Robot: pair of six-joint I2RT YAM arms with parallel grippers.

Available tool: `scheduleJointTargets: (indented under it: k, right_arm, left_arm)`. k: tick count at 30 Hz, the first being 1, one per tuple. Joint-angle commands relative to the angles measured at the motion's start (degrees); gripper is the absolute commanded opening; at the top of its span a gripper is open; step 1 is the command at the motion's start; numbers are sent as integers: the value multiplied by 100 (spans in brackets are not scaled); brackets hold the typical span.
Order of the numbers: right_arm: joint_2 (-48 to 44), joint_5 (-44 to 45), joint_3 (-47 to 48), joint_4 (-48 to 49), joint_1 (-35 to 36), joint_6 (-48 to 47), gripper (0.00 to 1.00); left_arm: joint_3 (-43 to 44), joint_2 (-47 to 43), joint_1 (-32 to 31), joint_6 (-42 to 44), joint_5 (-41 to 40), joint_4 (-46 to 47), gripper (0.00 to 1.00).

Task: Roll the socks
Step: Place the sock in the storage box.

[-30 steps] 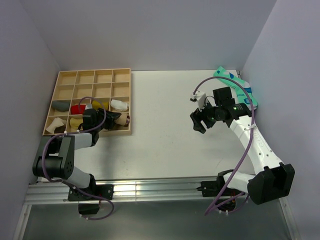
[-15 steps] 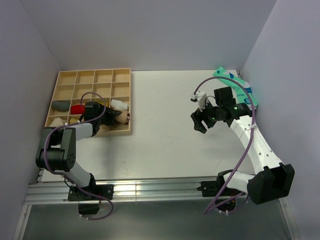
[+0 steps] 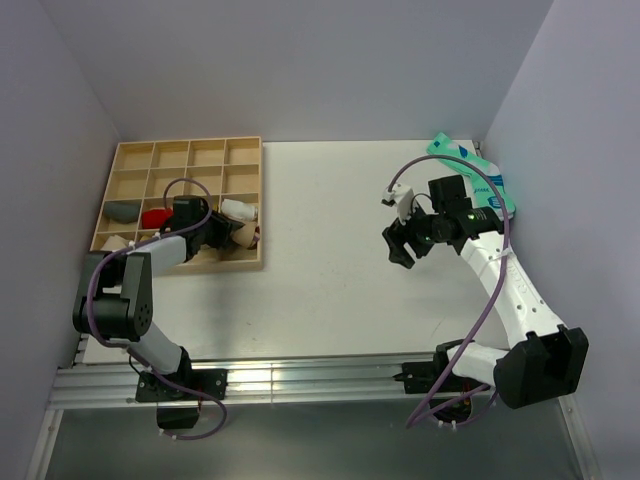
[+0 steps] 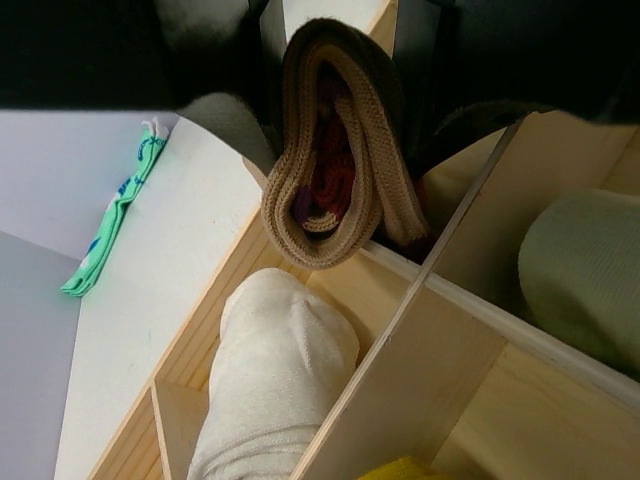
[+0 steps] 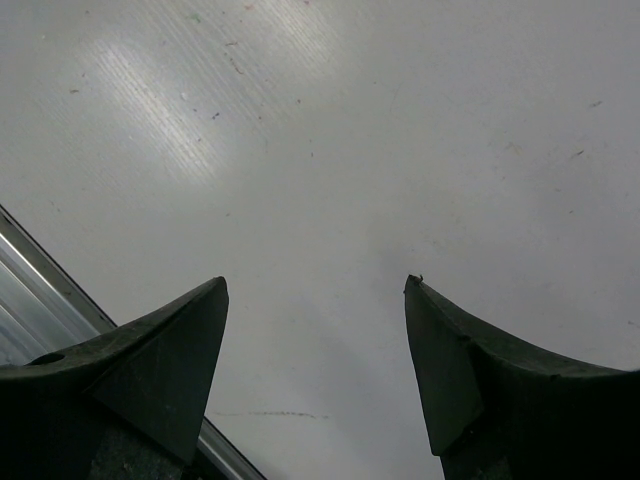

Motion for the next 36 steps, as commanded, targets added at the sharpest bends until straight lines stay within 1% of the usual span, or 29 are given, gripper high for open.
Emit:
scheduleJointTargets:
  k: [1,4,6,9,13,16,21,25,36]
  right_arm:
    - [-33,-30,-69,-19,-59,-92,78]
    - [-7,-22,-60,-54,-68,-92,78]
    - [2,-13,-60,-72,-68,-109,78]
    - [-33,-4,-78,-98,-77,-109,78]
    - [-51,5,-95,-124,-77,-136,78]
    - [-33,13,-60,-160,-77,-136,78]
    - [-42,-39,-42,-204,-77,-180,78]
    - [-42,-22,-130,-169,-77,-188,78]
    - [-7,-48,-174,-151,-77,-215,78]
  left_arm:
    - [0,434,16,562,-678,-1173,0]
    - [-96,505,16,571,-616,-1173,0]
    - [-18,558,16,737,-590,-1322,0]
    - [210,575,-63,904,-861,-1848,0]
    - [378,611,-98,1063,-950,-2227,0]
    - [352,619,-115,1055,-897,-2368,0]
    - [492,795,-142,1274,-907,-2658,0]
    - [484,751,-186,1345,-906,-2790,0]
    - [642,892,-186,1556,-1223,-3283,0]
